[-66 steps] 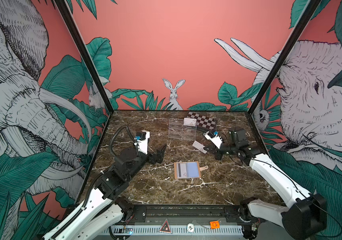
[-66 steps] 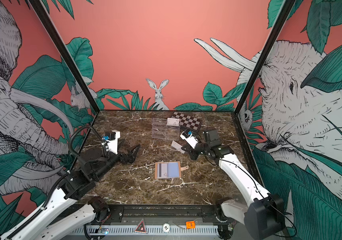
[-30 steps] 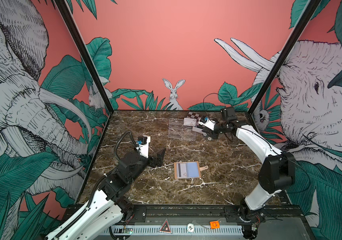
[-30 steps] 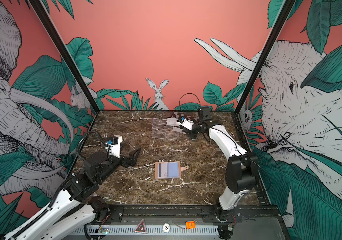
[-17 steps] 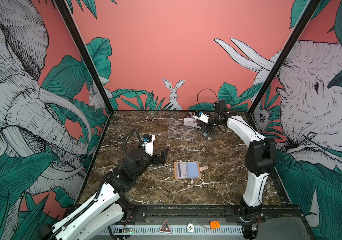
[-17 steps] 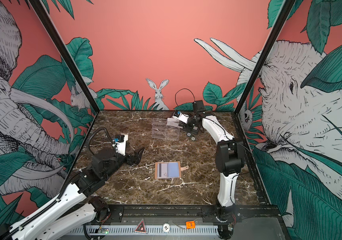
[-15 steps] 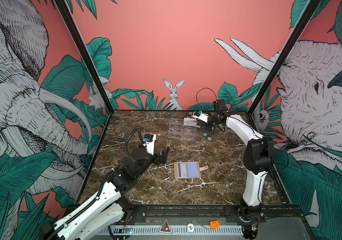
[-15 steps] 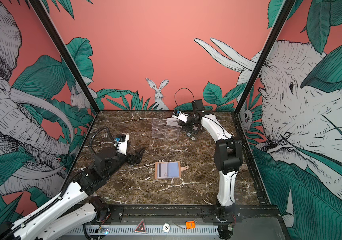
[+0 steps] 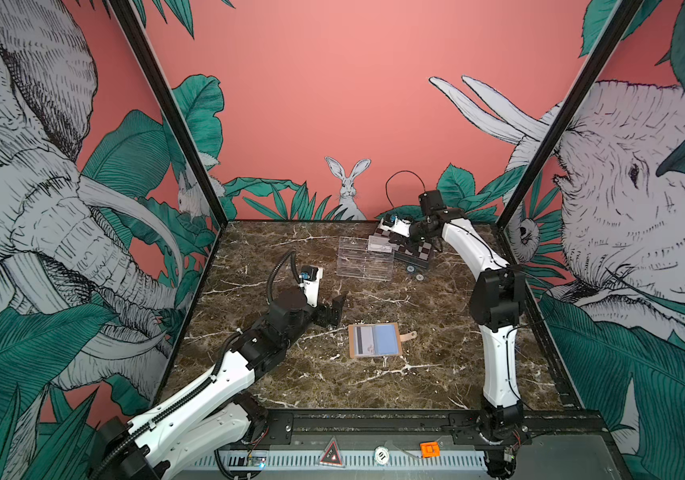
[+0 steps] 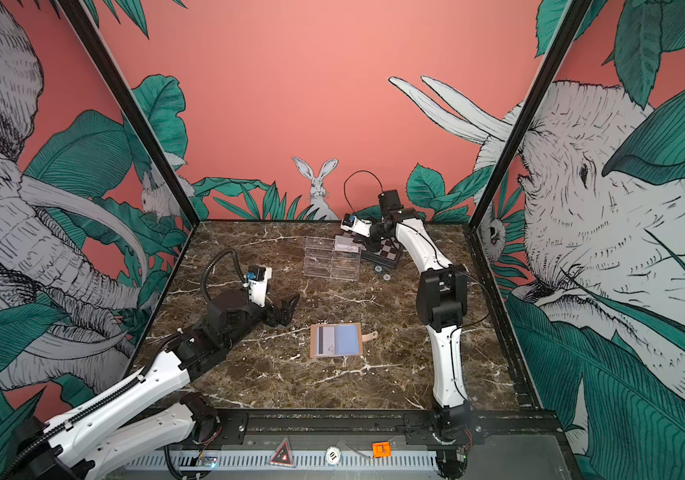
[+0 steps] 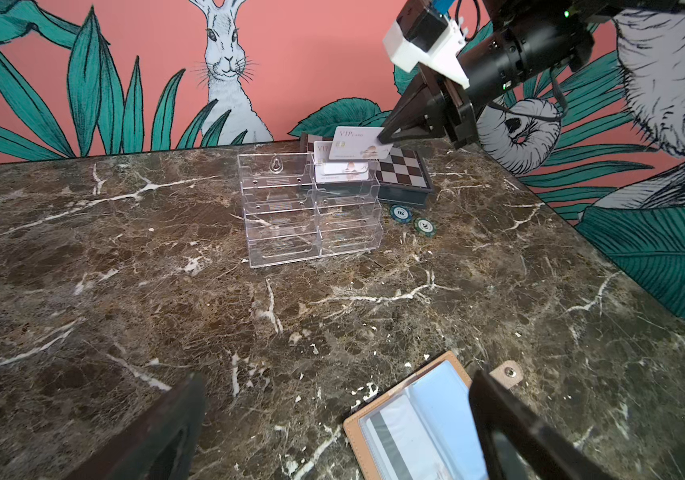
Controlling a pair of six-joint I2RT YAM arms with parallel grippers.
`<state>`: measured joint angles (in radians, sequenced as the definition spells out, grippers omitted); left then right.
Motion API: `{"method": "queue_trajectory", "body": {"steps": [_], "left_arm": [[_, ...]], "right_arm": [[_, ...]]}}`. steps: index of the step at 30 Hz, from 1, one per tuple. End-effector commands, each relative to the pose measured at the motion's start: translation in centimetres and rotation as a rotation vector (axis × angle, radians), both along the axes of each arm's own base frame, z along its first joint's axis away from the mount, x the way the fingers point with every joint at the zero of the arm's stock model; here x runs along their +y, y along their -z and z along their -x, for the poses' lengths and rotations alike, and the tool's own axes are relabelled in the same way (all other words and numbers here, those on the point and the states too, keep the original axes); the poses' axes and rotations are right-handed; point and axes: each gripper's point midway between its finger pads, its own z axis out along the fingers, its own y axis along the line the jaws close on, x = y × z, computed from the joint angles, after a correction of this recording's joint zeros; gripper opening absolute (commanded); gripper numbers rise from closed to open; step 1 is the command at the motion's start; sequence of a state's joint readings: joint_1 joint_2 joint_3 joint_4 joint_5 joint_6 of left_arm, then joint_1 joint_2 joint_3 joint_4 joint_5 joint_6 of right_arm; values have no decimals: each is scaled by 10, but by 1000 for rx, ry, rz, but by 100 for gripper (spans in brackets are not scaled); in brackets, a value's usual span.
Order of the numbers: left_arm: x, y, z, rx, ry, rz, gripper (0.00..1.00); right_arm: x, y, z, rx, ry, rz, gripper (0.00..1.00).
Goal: Take the credit cards out of the card holder
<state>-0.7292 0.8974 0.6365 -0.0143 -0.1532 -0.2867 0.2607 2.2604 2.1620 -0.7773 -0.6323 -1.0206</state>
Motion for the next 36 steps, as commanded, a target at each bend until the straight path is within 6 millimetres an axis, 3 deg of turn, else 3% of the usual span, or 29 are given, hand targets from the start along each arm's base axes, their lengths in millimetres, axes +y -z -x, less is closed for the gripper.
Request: {"method": "queue_trajectory", "body": {"steps": [1,36], "left_arm": [[-2,-12,-3,-32,5,20,99],[2,-7,-3,-16,-18,10,99]], "right_arm": [[2,0,0,7,-34,-6,0],[10,24,-18,25,-49,-17,0]]}}
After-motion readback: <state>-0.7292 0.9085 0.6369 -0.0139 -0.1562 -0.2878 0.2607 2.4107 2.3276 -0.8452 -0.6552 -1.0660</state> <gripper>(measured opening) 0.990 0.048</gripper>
